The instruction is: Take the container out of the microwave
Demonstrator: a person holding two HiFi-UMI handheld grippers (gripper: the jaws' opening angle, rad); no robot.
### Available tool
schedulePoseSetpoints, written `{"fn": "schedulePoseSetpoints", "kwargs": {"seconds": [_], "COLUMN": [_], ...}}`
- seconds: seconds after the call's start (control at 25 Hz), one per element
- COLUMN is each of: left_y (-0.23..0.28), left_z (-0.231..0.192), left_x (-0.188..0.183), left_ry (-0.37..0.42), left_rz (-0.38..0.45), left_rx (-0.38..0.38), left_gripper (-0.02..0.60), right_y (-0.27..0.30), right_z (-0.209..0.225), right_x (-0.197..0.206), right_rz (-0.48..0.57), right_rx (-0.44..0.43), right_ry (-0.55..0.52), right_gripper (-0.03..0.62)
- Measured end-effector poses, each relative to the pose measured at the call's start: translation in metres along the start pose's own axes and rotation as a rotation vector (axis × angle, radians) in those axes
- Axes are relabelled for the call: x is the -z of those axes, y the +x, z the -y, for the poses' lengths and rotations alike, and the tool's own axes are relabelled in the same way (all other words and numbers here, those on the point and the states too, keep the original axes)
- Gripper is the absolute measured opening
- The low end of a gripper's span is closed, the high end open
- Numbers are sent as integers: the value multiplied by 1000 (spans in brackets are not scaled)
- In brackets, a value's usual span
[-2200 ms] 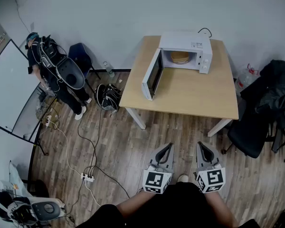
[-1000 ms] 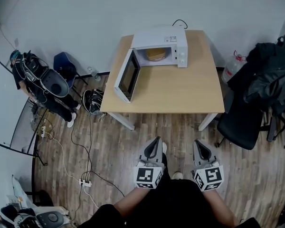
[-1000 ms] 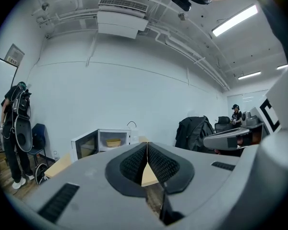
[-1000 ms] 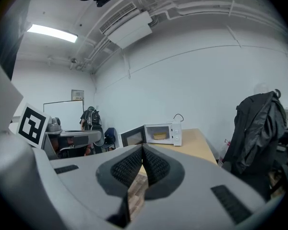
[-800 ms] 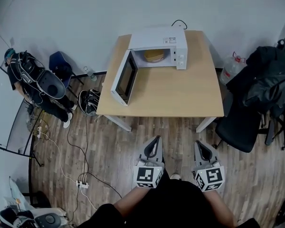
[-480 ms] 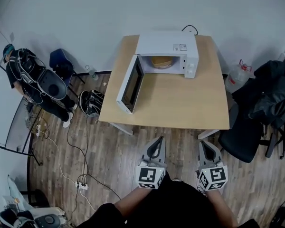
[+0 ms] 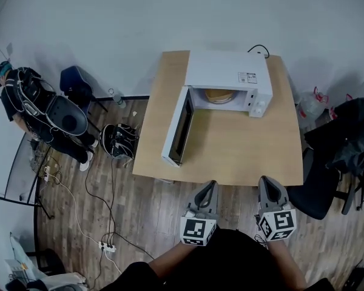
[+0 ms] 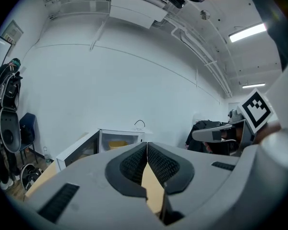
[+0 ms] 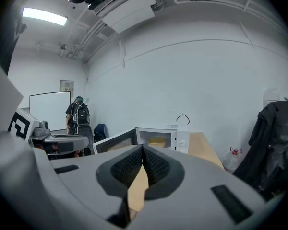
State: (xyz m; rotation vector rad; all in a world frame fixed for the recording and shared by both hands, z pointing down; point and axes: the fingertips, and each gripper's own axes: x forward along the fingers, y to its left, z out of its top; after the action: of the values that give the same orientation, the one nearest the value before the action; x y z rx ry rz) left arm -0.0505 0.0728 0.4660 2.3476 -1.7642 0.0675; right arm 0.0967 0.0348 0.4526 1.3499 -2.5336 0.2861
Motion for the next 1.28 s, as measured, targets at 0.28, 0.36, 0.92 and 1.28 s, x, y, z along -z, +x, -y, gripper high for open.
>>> {"fn": "schedulePoseSetpoints", "kwargs": {"seconds": [0.28,0.36,0.92,1.28], "left_y": [34,42,83,137], "left_z": [-51,-63,-99,-117], "left_x": [-1,4,-5,1], "left_ry": [-5,-12,-23,13], "left_rz": [-17,-27,-8,-70], "left_rx": [45,54,35,-18], "left_gripper": [12,12,12,12], "right_y": [60,69,113,171], "right_z": [-14,-15,-5,29], "right_x": [-16,-16,-22,-46], "right_rz": [-28,-40,-36,13], "right_rx": [11,29,43,-20], "right_ry": [-25,-29,-26,-24], "right_gripper": [60,60,60,60]}}
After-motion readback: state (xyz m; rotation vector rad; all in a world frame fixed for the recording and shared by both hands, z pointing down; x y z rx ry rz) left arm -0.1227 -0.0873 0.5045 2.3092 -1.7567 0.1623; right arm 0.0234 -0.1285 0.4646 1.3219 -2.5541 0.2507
